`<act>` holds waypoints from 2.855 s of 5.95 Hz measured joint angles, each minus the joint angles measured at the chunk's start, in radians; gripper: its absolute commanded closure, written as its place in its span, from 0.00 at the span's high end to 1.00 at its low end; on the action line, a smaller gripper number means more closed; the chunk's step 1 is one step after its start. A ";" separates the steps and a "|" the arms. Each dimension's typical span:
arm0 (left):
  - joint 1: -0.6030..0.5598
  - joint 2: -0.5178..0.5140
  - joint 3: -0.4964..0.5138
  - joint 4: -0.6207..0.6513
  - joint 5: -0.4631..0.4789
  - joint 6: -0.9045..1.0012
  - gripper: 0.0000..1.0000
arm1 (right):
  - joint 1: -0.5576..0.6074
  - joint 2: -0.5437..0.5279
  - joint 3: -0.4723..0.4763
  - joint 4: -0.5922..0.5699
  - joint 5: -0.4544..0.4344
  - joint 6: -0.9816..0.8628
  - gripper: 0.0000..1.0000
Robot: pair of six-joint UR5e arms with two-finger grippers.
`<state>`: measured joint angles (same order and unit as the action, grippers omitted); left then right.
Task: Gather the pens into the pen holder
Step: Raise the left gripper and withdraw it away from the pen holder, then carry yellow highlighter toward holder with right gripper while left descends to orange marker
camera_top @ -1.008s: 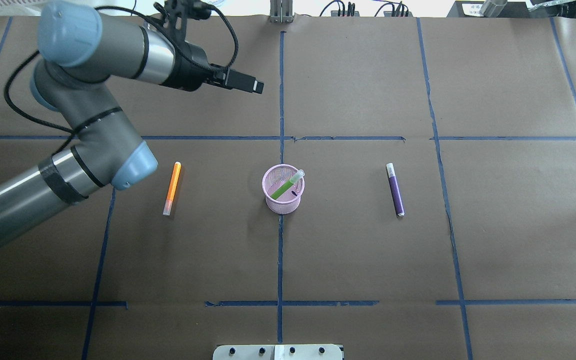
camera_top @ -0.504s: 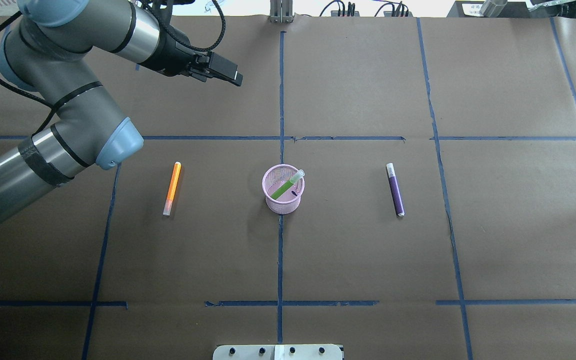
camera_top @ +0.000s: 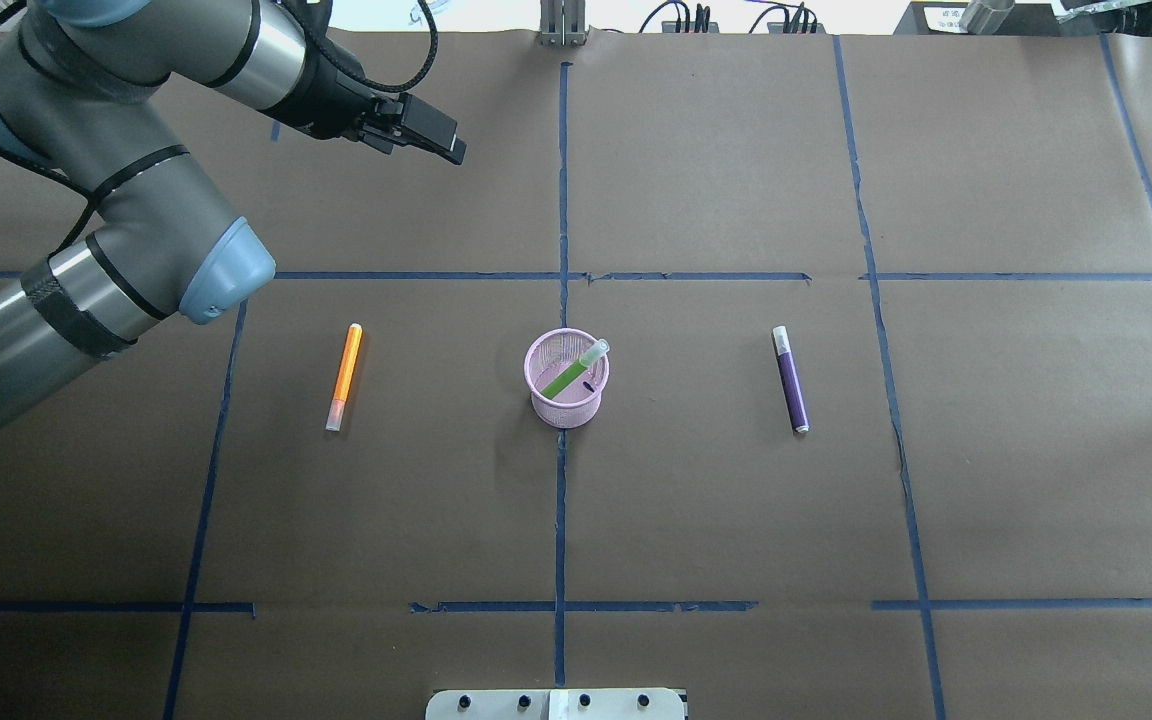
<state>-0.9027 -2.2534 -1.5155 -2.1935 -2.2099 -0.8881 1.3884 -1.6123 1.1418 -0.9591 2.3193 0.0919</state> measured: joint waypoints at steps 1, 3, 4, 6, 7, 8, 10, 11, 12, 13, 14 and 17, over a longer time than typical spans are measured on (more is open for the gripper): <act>-0.002 0.000 0.000 0.001 0.000 0.001 1.00 | 0.000 0.000 0.001 0.000 0.002 0.000 0.07; -0.016 0.001 0.000 0.001 -0.018 0.001 1.00 | 0.000 0.001 0.005 0.001 0.014 0.000 0.00; -0.034 0.005 0.000 0.002 -0.044 0.002 1.00 | 0.000 0.014 0.017 0.000 0.030 0.001 0.00; -0.053 0.041 0.007 0.013 -0.075 0.005 1.00 | 0.009 0.097 0.054 -0.024 0.097 0.007 0.00; -0.053 0.065 0.003 0.082 -0.078 0.058 1.00 | 0.015 0.137 0.103 -0.074 0.116 0.028 0.00; -0.052 0.080 -0.029 0.238 -0.079 0.171 1.00 | 0.017 0.158 0.198 -0.157 0.125 0.059 0.00; -0.029 0.096 -0.153 0.594 -0.069 0.349 1.00 | 0.008 0.235 0.399 -0.359 0.129 0.143 0.00; 0.016 0.111 -0.183 0.660 -0.038 0.371 1.00 | -0.032 0.302 0.457 -0.413 0.125 0.238 0.00; 0.073 0.123 -0.188 0.680 0.003 0.376 1.00 | -0.104 0.380 0.501 -0.431 0.110 0.389 0.00; 0.123 0.128 -0.180 0.687 0.024 0.377 1.00 | -0.171 0.460 0.536 -0.434 0.092 0.539 0.00; 0.147 0.130 -0.161 0.685 0.031 0.379 1.00 | -0.231 0.523 0.568 -0.434 0.055 0.659 0.00; 0.156 0.137 -0.060 0.618 0.031 0.415 1.00 | -0.375 0.628 0.668 -0.435 -0.083 0.878 0.00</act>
<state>-0.7463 -2.1162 -1.5752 -1.5755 -2.1787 -0.4726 1.0138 -0.9843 1.8094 -1.3940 2.2368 0.9701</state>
